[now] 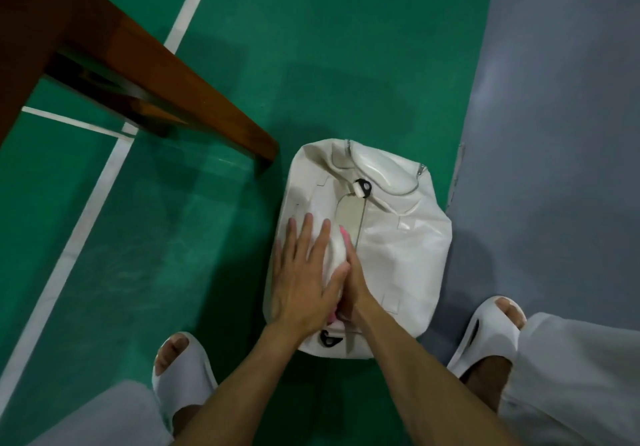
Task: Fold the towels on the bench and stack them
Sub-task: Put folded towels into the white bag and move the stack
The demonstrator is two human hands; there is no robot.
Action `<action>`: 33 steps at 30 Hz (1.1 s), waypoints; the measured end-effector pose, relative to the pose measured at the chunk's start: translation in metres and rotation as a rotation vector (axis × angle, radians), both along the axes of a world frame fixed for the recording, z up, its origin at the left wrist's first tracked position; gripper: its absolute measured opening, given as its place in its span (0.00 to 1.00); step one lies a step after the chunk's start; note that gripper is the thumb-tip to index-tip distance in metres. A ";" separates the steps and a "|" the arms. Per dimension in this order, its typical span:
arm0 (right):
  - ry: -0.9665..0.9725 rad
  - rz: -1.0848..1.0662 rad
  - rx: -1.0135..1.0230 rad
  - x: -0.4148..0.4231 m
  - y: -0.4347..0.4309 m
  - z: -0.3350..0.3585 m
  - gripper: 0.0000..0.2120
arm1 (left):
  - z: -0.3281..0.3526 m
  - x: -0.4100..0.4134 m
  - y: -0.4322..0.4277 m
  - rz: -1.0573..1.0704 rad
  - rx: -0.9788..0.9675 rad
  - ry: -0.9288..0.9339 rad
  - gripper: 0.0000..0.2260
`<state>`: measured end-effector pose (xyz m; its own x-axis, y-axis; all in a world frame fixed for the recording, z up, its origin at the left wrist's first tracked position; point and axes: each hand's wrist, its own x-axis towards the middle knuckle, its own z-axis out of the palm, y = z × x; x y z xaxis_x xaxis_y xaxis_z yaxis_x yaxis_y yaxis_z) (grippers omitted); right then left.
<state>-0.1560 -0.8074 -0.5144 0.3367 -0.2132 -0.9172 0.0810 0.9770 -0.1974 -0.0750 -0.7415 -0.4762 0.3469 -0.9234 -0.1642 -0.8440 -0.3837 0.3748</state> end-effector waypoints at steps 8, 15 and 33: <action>0.128 0.074 -0.204 -0.005 0.007 -0.042 0.43 | -0.027 0.001 0.007 -0.114 0.132 -0.134 0.38; 1.003 1.562 -0.931 -0.066 -0.001 -0.011 0.49 | -0.030 0.003 0.015 -0.114 0.092 -0.145 0.43; 0.523 1.876 -1.651 -0.067 -0.036 -0.008 0.24 | -0.032 -0.027 0.008 -0.140 0.137 -0.236 0.38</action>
<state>-0.2230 -0.8431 -0.5221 0.8103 -0.3659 -0.4577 -0.4918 -0.8493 -0.1918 -0.1016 -0.7335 -0.5080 0.2612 -0.9399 -0.2201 -0.9499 -0.2908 0.1149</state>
